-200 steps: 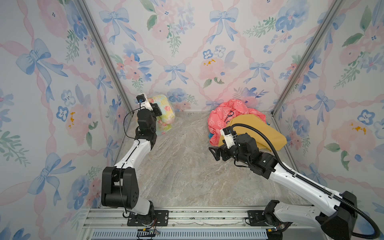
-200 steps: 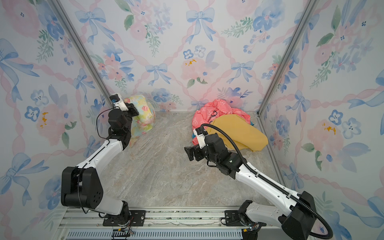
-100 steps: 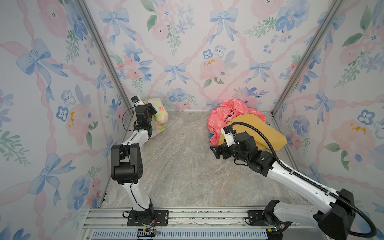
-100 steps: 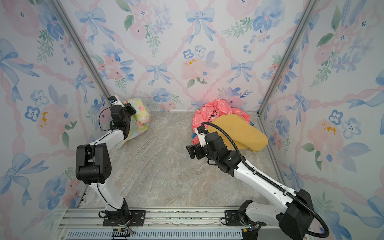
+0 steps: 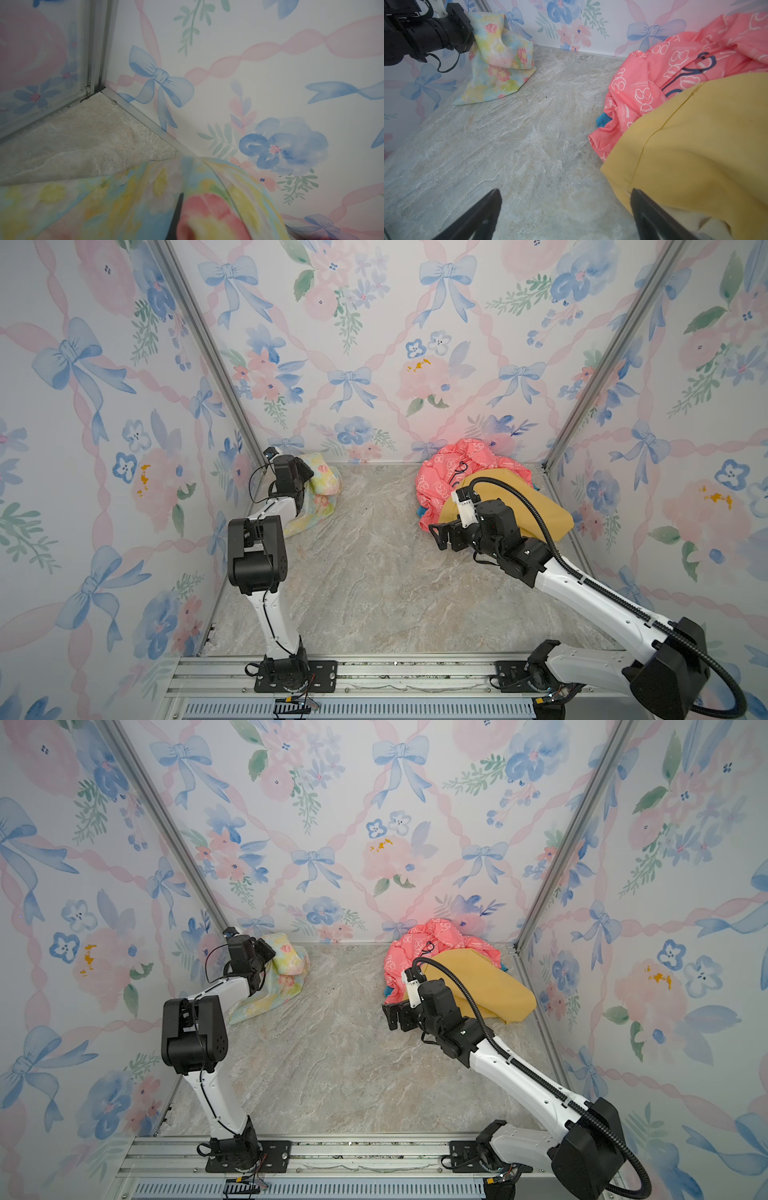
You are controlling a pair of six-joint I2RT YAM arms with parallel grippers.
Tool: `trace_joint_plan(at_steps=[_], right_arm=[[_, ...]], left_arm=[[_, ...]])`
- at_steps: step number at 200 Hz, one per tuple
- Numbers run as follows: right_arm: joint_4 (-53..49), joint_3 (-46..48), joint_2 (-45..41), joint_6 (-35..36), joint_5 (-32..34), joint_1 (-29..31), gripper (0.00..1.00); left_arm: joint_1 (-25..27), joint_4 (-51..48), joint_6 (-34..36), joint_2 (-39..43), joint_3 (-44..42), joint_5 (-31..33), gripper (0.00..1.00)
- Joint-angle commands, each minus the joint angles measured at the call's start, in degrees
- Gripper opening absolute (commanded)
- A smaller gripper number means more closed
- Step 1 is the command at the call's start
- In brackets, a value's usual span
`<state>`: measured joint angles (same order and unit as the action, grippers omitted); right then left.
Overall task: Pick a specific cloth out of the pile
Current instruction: 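Lower the floral cloth onto the floor and open the left gripper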
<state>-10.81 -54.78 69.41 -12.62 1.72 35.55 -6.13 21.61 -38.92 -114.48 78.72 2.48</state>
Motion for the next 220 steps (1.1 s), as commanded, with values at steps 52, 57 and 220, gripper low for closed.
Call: trace_joint_plan(at_steps=[52, 57, 220], right_arm=[[3.61, 2.56, 1.53, -1.83, -3.56, -4.70, 1.00], [3.75, 2.48, 1.58, -2.00, -3.51, -4.69, 1.00], [2.65, 2.27, 1.67, -1.45, -3.19, -4.70, 0.99]], left_arm=[[-2.54, -11.66, -1.72, -6.37, 7.45, -4.62, 0.00], [-2.78, -12.01, -1.63, -6.61, 7.58, -4.81, 0.00], [-8.06, -20.15, -0.02, -12.10, 12.22, -11.18, 0.73]])
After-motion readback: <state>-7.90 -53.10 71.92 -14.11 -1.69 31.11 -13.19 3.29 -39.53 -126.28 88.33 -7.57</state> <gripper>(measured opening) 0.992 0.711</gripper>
